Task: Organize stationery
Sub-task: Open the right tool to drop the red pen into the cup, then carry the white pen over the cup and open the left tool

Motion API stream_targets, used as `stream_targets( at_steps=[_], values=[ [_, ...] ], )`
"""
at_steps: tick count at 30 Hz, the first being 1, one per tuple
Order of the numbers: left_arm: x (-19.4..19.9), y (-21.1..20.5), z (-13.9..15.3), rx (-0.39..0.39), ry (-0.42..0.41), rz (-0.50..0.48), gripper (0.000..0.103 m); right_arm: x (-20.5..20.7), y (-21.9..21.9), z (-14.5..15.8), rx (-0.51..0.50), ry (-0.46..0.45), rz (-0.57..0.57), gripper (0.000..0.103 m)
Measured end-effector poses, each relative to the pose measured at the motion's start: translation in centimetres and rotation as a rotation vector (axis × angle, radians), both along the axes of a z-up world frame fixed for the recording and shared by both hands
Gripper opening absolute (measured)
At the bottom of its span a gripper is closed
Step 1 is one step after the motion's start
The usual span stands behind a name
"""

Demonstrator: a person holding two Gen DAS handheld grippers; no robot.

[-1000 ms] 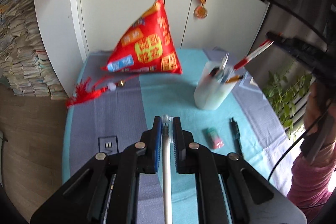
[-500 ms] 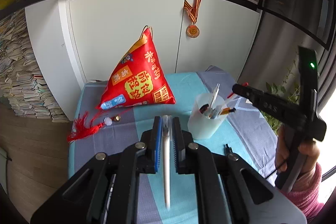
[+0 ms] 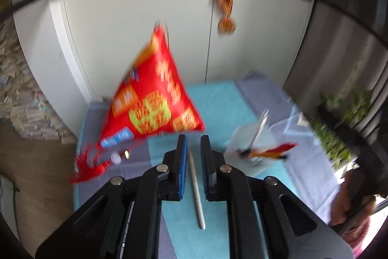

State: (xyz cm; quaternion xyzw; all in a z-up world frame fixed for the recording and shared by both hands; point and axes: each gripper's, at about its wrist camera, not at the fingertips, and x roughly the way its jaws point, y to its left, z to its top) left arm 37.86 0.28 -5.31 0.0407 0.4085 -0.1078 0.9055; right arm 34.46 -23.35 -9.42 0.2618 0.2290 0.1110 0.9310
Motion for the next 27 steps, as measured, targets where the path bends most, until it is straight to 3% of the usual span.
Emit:
stream_targets(
  at_steps=[4, 7, 12, 16, 20, 22, 27],
  values=[
    [4.0, -0.9, -6.8, 0.042, 0.19, 0.017, 0.011, 0.1, -1.1, 0.0, 0.033, 0.024, -0.031, 0.067],
    [6.5, -0.6, -9.5, 0.015, 0.256, 0.052, 0.01, 0.1, -1.3, 0.0, 0.038, 0.033, -0.039, 0.067],
    [8.6, 0.0, -11.1, -0.091, 0.295, 0.085, 0.011, 0.3, -1.4, -0.3, 0.051, 0.055, -0.032, 0.067],
    [9.0, -0.6, -11.2, -0.088, 0.267, 0.089, 0.011, 0.6, -1.3, -0.7, 0.063, 0.08, -0.008, 0.067],
    [8.3, -1.6, -11.0, 0.004, 0.241, 0.079, 0.009, 0.7, -0.8, -0.8, 0.046, 0.087, -0.006, 0.067],
    [7.6, -1.4, -10.5, -0.006, 0.239, 0.079, 0.008, 0.8, -0.8, -0.9, 0.045, 0.09, -0.01, 0.067],
    [3.8, 0.8, -5.0, -0.067, 0.124, 0.079, 0.008, 0.9, -0.8, -1.1, 0.039, 0.101, -0.015, 0.067]
  ],
)
